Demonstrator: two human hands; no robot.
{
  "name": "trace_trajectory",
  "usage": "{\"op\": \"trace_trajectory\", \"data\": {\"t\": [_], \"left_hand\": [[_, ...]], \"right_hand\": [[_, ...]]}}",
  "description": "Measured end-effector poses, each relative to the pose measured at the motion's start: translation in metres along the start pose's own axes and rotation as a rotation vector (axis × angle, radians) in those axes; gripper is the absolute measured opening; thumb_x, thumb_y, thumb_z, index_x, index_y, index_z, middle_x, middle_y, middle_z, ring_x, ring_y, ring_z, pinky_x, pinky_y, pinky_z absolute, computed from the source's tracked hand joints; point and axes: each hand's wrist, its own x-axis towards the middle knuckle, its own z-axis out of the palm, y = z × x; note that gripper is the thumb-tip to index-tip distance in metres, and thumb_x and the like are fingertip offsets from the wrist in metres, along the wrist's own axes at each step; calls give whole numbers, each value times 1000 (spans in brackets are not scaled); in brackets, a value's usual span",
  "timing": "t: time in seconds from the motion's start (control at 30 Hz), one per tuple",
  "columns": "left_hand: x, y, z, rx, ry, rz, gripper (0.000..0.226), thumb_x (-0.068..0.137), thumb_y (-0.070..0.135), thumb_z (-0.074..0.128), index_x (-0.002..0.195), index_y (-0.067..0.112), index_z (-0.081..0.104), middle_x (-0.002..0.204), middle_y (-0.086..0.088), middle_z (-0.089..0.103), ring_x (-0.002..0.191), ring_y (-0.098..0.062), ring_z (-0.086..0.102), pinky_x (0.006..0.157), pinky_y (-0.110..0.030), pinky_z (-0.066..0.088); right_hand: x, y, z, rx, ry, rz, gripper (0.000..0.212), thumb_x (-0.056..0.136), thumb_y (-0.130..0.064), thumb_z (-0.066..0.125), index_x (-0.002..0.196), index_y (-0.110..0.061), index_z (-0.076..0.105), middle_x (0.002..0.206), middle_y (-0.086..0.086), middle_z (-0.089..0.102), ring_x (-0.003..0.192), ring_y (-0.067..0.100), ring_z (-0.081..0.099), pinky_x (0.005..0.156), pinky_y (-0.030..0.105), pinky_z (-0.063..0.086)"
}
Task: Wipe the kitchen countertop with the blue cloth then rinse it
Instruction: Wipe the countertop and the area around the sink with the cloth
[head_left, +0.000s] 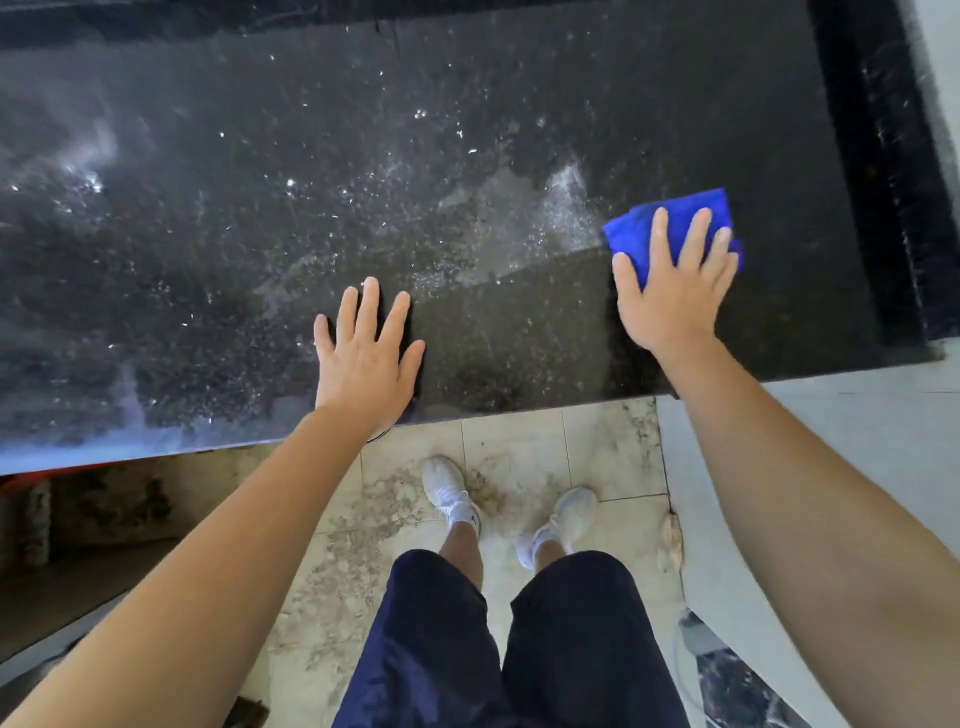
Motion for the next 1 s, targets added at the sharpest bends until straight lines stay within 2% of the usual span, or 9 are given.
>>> {"op": "trace_trajectory", "data": {"t": [0.2,0.27,0.37,0.43,0.53,0.67,0.73,0.83,1.0], "left_hand": [[-3,-22,-3,45,-17,68,61,101,48,30,156,20,27,164,-15,15,150,-36,15,115,-63,17],[2,-28,-6,47,-21,85,61,100,49,33,155,21,30,163,-15,18,149,-37,17,114,-64,19],[9,-32,-7,44,-5,120,60,100,50,37,152,20,35,162,-16,23,147,-39,23,113,-64,24],[10,-33,-4,40,9,132,60,100,50,36,152,21,34,162,-15,23,147,-39,23,113,-64,24],[10,-34,2,38,12,133,60,102,51,30,154,23,28,163,-14,18,148,-38,18,116,-63,20],[10,-34,2,43,-11,143,61,103,53,18,157,25,16,165,-12,9,151,-36,11,118,-61,16],[9,-36,3,43,-16,137,61,102,54,14,158,27,13,166,-11,7,152,-35,9,118,-61,15],[11,-37,1,51,-19,134,62,102,54,14,158,28,10,166,-10,5,152,-34,8,119,-59,14],[10,-37,0,70,-27,113,62,102,55,20,157,28,19,166,-10,12,151,-34,14,118,-60,18]], "right_hand": [[-27,-145,23,-1,-24,-453,66,100,-59,30,155,-25,33,164,21,17,149,47,12,121,59,9],[-32,-145,22,-41,-73,-618,64,101,-58,30,156,-25,31,165,19,16,151,45,12,121,58,12],[-33,-85,11,-92,-111,-762,64,101,-59,34,156,-27,32,166,14,15,152,40,11,123,53,12],[-33,-31,5,-101,-97,-658,64,102,-60,36,155,-26,34,166,14,16,151,41,15,121,56,17],[-17,18,-12,-118,-110,-354,69,100,-65,31,155,-25,35,164,19,20,147,46,21,116,61,23],[38,-20,-21,-62,-178,-48,81,89,-71,22,159,-31,18,166,18,3,151,45,5,121,56,8],[61,-59,-16,-14,-145,38,78,93,-67,24,160,-29,13,166,18,-2,151,44,-1,122,57,3],[73,-120,-5,19,-136,-27,69,100,-59,29,160,-28,13,167,17,-4,152,43,-5,122,57,0],[5,-179,18,-36,-165,-510,67,100,-56,33,159,-26,21,167,17,3,152,44,1,122,57,3]]}}
